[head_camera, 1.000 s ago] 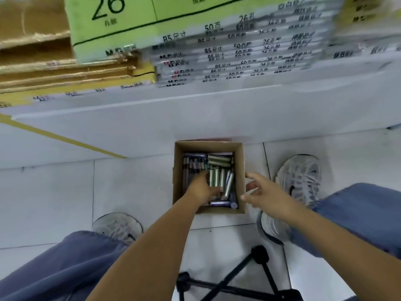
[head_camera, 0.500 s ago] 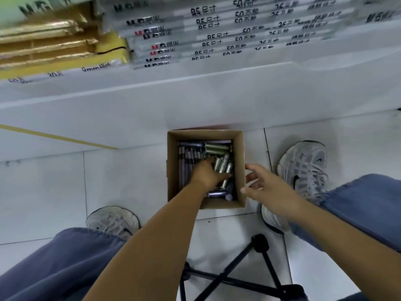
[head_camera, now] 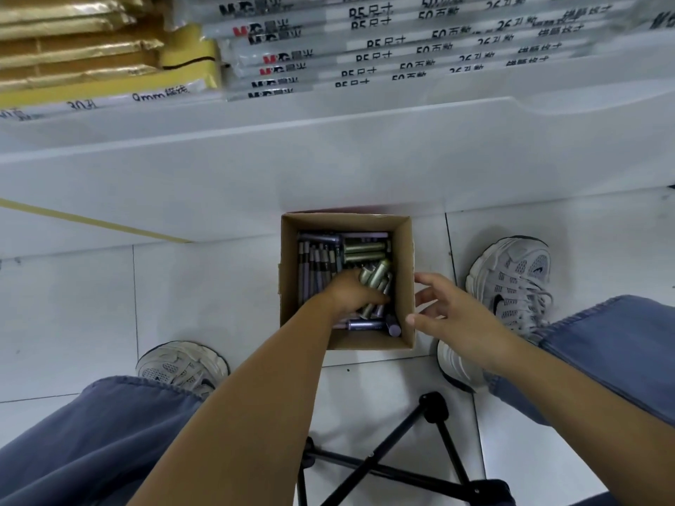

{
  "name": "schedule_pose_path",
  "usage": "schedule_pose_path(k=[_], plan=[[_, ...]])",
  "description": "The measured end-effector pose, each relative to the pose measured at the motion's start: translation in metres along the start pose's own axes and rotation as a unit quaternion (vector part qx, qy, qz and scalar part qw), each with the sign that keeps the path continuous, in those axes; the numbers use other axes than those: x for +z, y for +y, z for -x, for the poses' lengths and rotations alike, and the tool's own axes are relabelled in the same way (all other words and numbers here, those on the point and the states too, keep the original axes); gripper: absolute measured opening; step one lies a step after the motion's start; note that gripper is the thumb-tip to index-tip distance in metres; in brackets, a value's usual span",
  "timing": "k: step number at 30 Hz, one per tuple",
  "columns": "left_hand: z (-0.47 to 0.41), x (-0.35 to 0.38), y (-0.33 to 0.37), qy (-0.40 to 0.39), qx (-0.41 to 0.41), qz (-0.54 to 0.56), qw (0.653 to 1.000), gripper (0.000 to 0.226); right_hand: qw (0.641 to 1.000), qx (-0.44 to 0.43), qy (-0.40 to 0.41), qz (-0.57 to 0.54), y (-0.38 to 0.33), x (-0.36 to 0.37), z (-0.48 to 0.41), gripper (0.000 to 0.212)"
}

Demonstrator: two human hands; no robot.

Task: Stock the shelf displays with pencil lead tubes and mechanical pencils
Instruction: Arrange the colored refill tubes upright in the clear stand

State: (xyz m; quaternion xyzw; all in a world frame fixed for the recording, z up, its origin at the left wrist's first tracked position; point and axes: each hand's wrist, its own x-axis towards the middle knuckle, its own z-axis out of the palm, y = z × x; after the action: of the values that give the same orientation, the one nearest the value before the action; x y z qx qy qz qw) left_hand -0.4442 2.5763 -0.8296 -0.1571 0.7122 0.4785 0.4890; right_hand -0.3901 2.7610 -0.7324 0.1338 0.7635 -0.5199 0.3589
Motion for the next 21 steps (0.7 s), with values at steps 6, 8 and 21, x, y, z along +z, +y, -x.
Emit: schedule_pose_path(k=[6, 8, 21], plan=[[0.005, -0.005, -0.001, -0.009, 0.002, 0.068, 0.998, 0.027, 1.0, 0.002, -0.005, 0.005, 0.0, -0.001, -0.001, 0.054], [0.014, -0.01, 0.0, -0.011, -0.003, 0.104, 0.995, 0.031, 1.0, 0.002, -0.006, 0.008, 0.0, -0.002, -0.001, 0.055], [0.137, -0.024, 0.048, -0.062, 0.148, 0.267, 0.95, 0.025, 0.983, -0.137, 0.113, -0.042, -0.082, -0.003, 0.034, 0.012]])
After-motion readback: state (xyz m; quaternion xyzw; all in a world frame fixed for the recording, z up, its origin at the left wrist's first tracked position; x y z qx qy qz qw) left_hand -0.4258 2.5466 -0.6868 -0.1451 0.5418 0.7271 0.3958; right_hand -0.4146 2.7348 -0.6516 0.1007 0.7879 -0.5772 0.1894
